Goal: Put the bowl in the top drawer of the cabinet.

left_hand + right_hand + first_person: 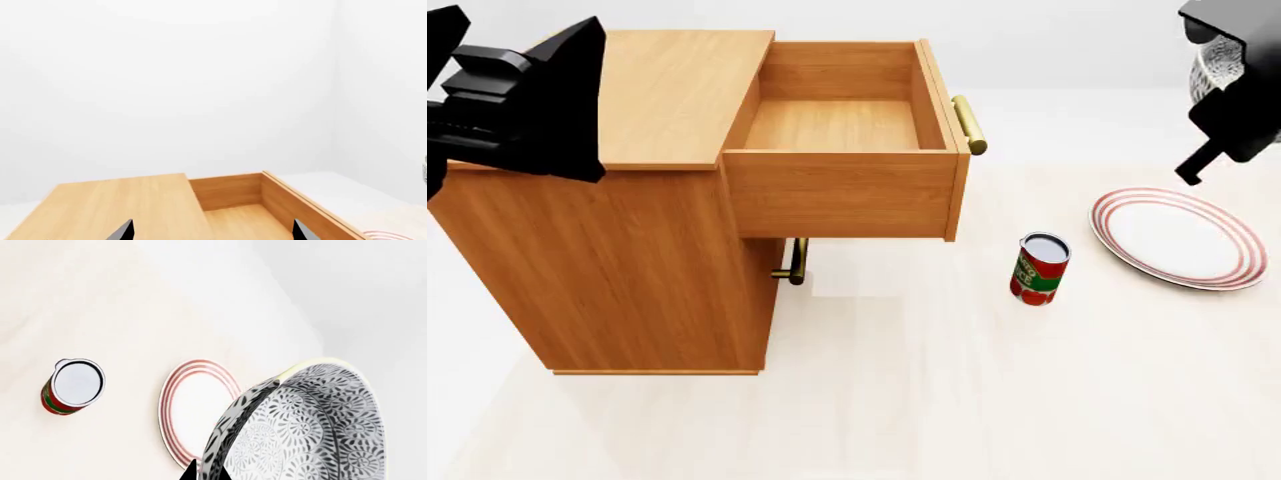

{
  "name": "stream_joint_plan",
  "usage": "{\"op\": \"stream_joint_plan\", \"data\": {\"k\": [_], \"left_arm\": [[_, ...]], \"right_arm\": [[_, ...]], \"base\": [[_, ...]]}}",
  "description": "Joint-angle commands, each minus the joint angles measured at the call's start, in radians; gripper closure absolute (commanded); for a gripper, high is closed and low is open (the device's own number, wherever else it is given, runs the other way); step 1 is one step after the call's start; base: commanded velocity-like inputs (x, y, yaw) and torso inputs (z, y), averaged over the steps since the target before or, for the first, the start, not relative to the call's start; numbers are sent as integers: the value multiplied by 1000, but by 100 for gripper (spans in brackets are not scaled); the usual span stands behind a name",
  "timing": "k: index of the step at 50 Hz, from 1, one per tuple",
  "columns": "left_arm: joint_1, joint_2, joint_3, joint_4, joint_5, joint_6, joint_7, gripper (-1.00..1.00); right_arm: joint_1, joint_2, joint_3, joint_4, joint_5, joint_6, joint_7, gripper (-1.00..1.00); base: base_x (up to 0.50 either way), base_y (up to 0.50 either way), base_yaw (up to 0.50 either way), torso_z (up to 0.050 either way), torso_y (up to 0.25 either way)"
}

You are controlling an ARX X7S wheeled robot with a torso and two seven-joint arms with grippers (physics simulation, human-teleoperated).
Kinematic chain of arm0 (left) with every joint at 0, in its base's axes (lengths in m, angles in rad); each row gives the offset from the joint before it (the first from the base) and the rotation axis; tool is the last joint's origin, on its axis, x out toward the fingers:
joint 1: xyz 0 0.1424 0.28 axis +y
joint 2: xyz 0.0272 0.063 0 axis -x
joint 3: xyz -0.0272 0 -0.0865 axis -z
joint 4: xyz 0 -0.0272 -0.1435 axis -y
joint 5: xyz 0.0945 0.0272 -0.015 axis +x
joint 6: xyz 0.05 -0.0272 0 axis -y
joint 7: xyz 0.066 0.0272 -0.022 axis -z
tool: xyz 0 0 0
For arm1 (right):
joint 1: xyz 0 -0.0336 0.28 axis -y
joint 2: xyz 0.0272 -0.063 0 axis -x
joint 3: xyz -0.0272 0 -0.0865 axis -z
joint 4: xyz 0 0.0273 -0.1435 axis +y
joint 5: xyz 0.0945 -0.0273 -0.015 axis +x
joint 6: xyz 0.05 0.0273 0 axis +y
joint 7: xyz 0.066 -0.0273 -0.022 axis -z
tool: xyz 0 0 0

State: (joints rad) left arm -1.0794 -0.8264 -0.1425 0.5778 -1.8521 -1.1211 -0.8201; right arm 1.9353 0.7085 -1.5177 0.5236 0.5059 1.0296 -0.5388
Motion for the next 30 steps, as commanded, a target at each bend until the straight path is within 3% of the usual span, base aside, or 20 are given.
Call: {"op": "stream_joint_plan", "data": {"k": [1, 3, 17, 30], "left_arm": [[-10, -24, 4, 6, -25, 10, -36, -100], [-15, -28, 8, 6, -30, 11, -43, -100], [-33, -50, 17, 11, -52, 21, -77, -100], [-34, -64, 14, 17, -68, 30, -82, -100]], "right_arm": [[97, -312, -76, 621, -163, -445, -260, 100], [100, -383, -77, 780, -180, -553, -306, 100], [119, -498, 108, 785, -385, -716, -501, 100], [120, -588, 299, 785, -476, -821, -583, 100]], "base": [[0, 0, 0, 0, 0], [0, 0, 0, 0, 0], [0, 0, 0, 0, 1], [0, 0, 0, 0, 0]]}}
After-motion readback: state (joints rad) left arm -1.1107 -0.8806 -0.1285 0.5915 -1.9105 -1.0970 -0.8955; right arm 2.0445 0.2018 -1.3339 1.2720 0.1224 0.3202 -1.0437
